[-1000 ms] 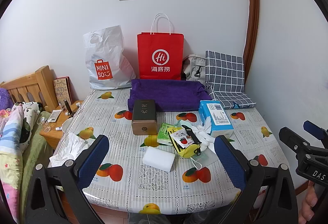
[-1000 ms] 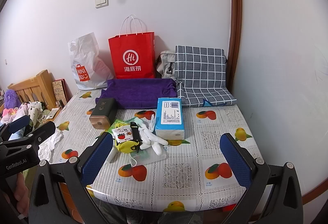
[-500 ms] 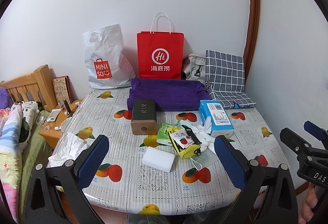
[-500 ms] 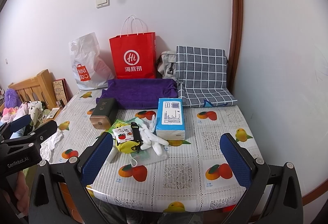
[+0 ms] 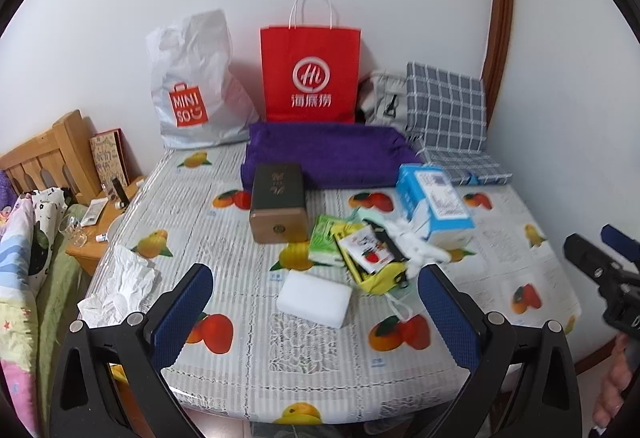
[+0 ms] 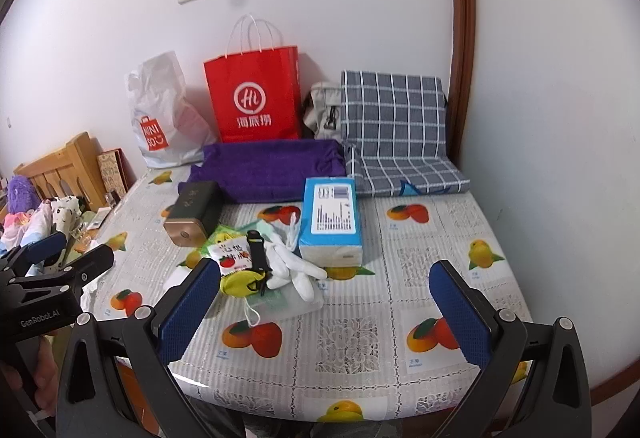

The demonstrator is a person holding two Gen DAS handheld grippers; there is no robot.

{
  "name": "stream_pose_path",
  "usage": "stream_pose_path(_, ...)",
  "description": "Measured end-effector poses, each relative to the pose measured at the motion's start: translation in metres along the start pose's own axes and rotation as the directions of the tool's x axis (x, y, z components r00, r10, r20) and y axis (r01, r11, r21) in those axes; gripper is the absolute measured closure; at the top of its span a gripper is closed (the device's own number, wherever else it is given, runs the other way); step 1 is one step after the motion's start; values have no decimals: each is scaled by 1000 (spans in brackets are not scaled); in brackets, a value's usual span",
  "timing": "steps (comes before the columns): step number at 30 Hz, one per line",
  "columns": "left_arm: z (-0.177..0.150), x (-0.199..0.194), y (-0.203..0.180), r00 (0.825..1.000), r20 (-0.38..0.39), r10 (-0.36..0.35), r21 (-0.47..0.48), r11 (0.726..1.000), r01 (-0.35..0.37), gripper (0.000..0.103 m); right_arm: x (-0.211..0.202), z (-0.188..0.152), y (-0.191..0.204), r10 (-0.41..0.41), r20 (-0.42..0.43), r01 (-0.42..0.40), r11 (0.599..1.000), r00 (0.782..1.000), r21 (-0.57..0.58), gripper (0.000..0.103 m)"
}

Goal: Organize soft objects
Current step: 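Reach the left gripper to the white sponge block and close on it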

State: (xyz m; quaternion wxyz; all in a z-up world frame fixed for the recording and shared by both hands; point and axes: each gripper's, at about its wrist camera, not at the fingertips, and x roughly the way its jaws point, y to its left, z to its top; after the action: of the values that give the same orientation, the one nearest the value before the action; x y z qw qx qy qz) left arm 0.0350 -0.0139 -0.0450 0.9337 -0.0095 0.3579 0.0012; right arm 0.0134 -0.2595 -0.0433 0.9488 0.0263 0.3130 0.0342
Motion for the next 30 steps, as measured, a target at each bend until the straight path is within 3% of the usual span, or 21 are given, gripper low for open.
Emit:
stream_pose_path(7, -15, 53, 7, 995, -100, -5, 17, 1000, 6, 0, 38, -13, -4, -6, -60, 6, 1000, 998, 0, 0)
stream_pose_path(12, -30, 89, 6, 987, -158, 33, 48, 999, -25, 0, 69, -24, -6, -13, -109, 13, 1000, 994, -1, 0)
stream_pose_path(16, -40, 115, 6, 979, -206, 5, 57, 998, 7, 0, 92, -32, -7, -5, -144, 5, 1000, 990, -3, 0)
stream_pose_path(20, -46, 132, 3, 974, -223, -29, 67, 997, 45, 0, 112, -38, -5, -3, -179, 1, 1000, 984, -12, 0)
stream_pose_path(30, -55, 169, -4, 962, -274, 7, 123, 992, 28, 0, 140, -46, -7, 23, -222, -24, 1000, 975, -4, 0)
